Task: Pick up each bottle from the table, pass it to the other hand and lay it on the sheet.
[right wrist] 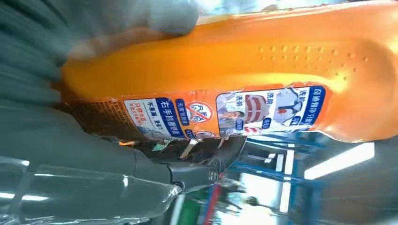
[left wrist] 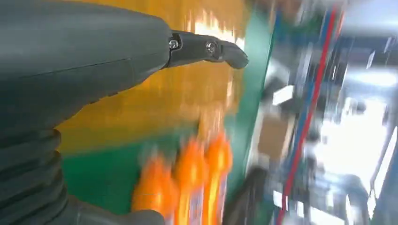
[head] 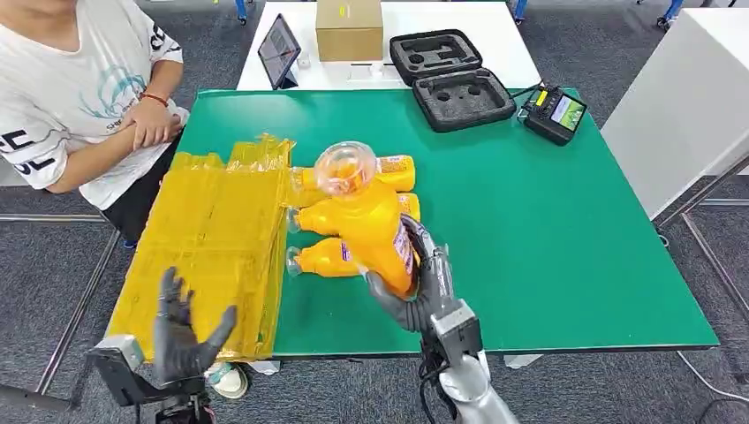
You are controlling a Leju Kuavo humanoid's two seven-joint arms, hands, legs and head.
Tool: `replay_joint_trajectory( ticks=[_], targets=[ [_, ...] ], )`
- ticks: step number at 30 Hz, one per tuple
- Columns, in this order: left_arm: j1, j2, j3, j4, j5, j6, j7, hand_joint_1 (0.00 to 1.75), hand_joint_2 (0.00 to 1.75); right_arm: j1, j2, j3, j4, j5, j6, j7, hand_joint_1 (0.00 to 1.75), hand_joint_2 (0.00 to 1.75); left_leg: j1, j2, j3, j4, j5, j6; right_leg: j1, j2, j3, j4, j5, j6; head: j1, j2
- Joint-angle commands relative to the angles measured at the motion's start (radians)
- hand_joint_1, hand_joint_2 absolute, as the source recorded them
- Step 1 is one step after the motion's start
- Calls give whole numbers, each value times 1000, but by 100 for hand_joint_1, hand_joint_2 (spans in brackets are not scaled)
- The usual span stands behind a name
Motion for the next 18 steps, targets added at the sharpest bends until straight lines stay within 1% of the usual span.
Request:
replay_joint_trajectory(
  ticks=[1,2,3,4,5,6,8,12,13,14,15,18],
  targets=[
    [-29,75,-152,10,103,-228,73,0,175,-108,61,-58,352,6,52,-1,175,175,0,1,4,-1,-1,-1,0,2,3,-1,0,-1,0,0],
    [-39,78,-159,14,115,-246,78,0,175,-115,66,-55,365,13,48,-1,175,175,1,2,6,-2,-2,-1,1,3,5,-2,-1,-1,-1,0],
    [-67,91,-189,31,144,-295,101,0,175,-143,80,-37,428,23,61,-1,175,175,1,0,4,-1,-1,-1,1,1,3,-1,0,-1,0,0],
    [-92,100,-211,49,174,-331,121,0,175,-158,90,-18,461,33,55,-1,175,175,1,-1,5,-2,-1,-2,1,1,5,-2,-1,-1,-1,0],
    [-105,102,-220,57,177,-337,124,0,175,-164,97,-3,480,41,55,-1,175,175,1,-1,4,-1,0,-1,1,0,3,-1,0,-1,0,0],
    [-115,103,-228,65,179,-342,128,0,175,-164,105,11,488,43,61,-1,175,175,1,0,6,-1,-1,-2,1,1,5,-1,-1,-2,0,0],
    [-124,104,-237,73,181,-346,129,0,175,-159,115,39,486,55,51,-1,175,175,0,1,3,-1,0,-1,0,1,2,-1,0,-1,-1,0],
    [-122,107,-237,74,181,-347,128,0,175,-155,118,52,473,50,64,-1,175,175,1,0,5,-2,-1,-1,1,1,4,-1,-1,-1,-1,0],
    [-126,106,-239,79,181,-348,128,0,175,-153,117,73,461,56,64,-1,175,175,0,1,3,-1,0,-1,1,1,2,-1,0,-1,0,0],
    [-137,101,-237,97,184,-343,134,0,175,-158,125,98,459,66,66,-1,175,175,1,1,6,-2,-2,-2,1,2,5,-1,-2,-1,0,0],
    [-145,99,-238,109,185,-342,136,0,175,-159,128,112,459,75,65,-1,175,175,0,1,4,-1,-1,-1,1,1,3,-1,-1,-1,0,0],
    [-195,92,-241,178,192,-337,141,0,175,-167,146,199,466,127,37,-1,175,175,0,1,3,-1,0,-1,0,1,2,0,0,-1,0,0]
  ],
)
